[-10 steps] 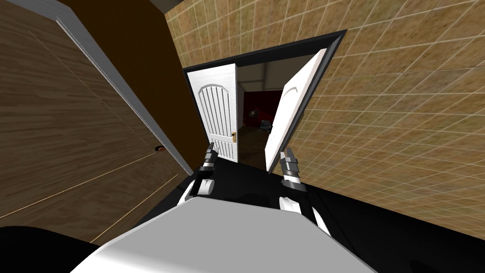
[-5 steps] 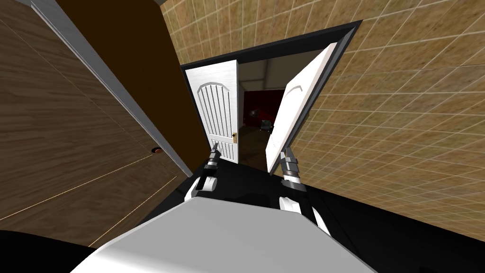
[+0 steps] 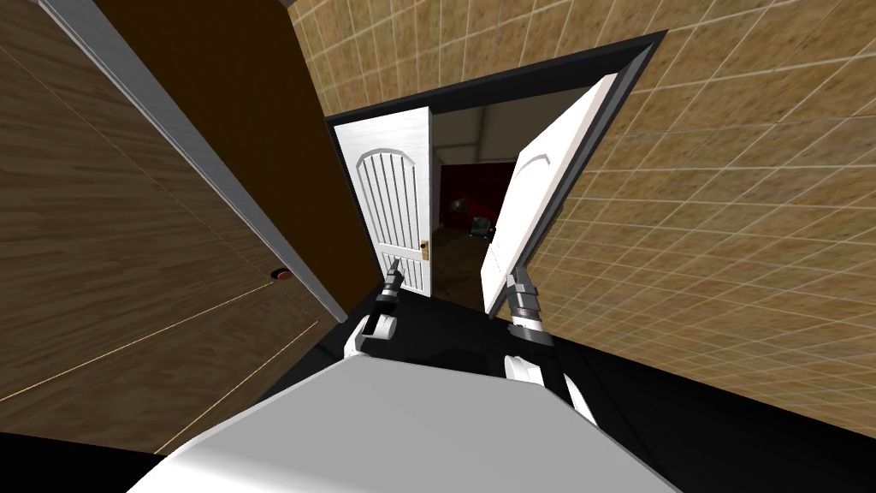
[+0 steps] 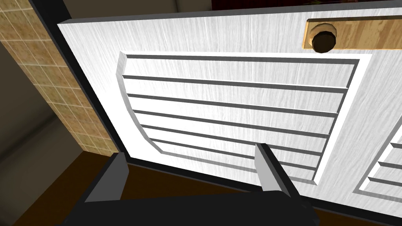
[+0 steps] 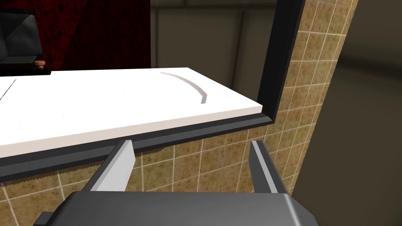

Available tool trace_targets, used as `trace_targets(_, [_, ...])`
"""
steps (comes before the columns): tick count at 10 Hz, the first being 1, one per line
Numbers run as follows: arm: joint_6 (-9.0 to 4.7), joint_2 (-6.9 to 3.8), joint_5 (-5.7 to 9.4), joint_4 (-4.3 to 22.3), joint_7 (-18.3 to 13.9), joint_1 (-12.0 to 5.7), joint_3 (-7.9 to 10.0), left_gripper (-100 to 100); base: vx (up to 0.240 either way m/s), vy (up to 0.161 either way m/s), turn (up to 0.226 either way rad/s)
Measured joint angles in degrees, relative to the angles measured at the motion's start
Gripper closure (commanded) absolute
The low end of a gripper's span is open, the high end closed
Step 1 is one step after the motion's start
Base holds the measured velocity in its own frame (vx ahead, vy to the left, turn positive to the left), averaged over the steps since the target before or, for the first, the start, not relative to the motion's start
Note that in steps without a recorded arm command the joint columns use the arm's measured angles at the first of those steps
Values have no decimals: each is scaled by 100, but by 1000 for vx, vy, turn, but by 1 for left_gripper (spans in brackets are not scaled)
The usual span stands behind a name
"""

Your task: Push the door open

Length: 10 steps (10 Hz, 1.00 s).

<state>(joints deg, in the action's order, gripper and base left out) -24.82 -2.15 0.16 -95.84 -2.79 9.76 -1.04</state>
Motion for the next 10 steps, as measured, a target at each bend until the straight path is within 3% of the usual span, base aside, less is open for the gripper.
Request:
trace_targets(3, [-37,-48,18,505,-22,-343,-10,-100,72,49,-5])
trace_targets(10, [-32,-78,33,1456,-35,-927,-66,-100,47,41,-4])
